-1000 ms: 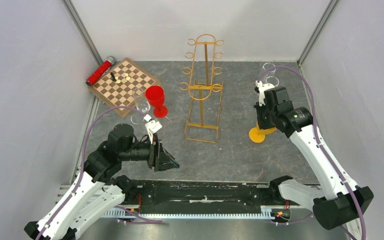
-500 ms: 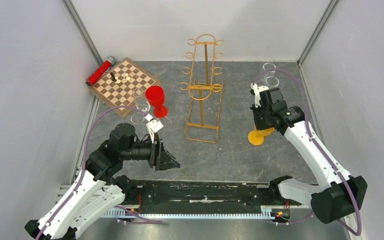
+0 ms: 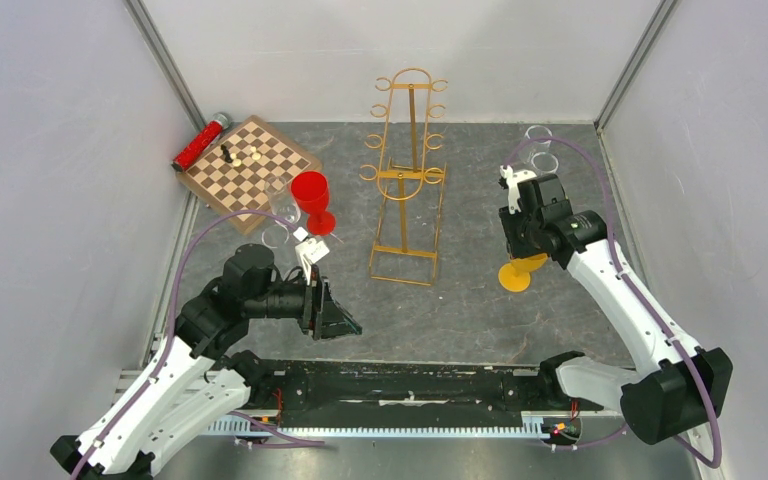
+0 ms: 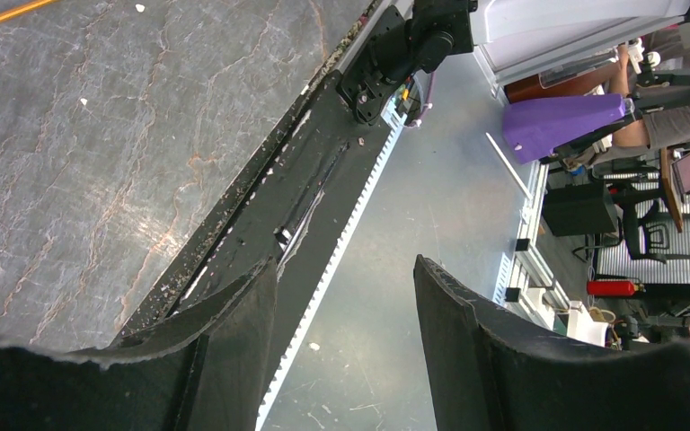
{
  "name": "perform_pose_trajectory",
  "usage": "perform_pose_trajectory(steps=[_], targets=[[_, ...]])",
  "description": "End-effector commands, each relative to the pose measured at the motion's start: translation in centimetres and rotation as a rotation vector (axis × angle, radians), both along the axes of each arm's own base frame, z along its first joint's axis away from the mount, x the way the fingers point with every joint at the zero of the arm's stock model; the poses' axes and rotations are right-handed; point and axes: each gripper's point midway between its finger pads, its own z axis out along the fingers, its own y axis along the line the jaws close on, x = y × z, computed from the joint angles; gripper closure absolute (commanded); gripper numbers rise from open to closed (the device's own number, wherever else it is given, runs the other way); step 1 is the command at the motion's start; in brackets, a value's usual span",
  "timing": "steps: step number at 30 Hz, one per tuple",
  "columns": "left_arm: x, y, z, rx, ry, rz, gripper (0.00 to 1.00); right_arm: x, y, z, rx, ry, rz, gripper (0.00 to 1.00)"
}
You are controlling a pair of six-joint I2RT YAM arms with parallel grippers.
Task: Take the wine glass off the wine glass rack
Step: Place the wine glass at the center of the board, then reset both arms
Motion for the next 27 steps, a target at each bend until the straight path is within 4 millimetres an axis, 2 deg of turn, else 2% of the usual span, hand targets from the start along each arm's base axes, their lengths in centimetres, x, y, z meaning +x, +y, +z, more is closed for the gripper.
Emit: perform_pose_trajectory(steps=[1,12,14,20,22,23,27], targets=[[0.0,-0.3,0.5,-0.022,-0.056,-0.039,0.36,1.8,0.0,3.2,0.011,-0.106,-0.013,0.68],[0.2,-0.4,0.3,-0.014,-0.046,-0.038,0.35,2.5,-0.1,9.8,0.058,-0.282,-0.032,0.49],[0.2,-0.4,0.2,-0.010,-0.046,-0.035,0.35,2.5,0.0,10.7,0.070,-0.308,-0.026,0.42],[0.7,-0.1,0.0,0.014,-0.051,-0.005,0.28,2.1,0.5,12.2,0.124,-0.377,-0.015,0.18],[1.1,0.1,-0.2,0.035,-0.053,0.026,0.25,1.8,0.7,12.3,0.144,-0.386,-0.007,0.14],[1.3,0.2,-0.3,0.046,-0.055,0.038,0.24,1.6,0.9,12.2,0.156,-0.388,0.002,0.02],[2.0,0.5,-0.8,0.086,-0.050,0.076,0.22,0.7,1.4,12.3,0.198,-0.415,0.031,0.02]])
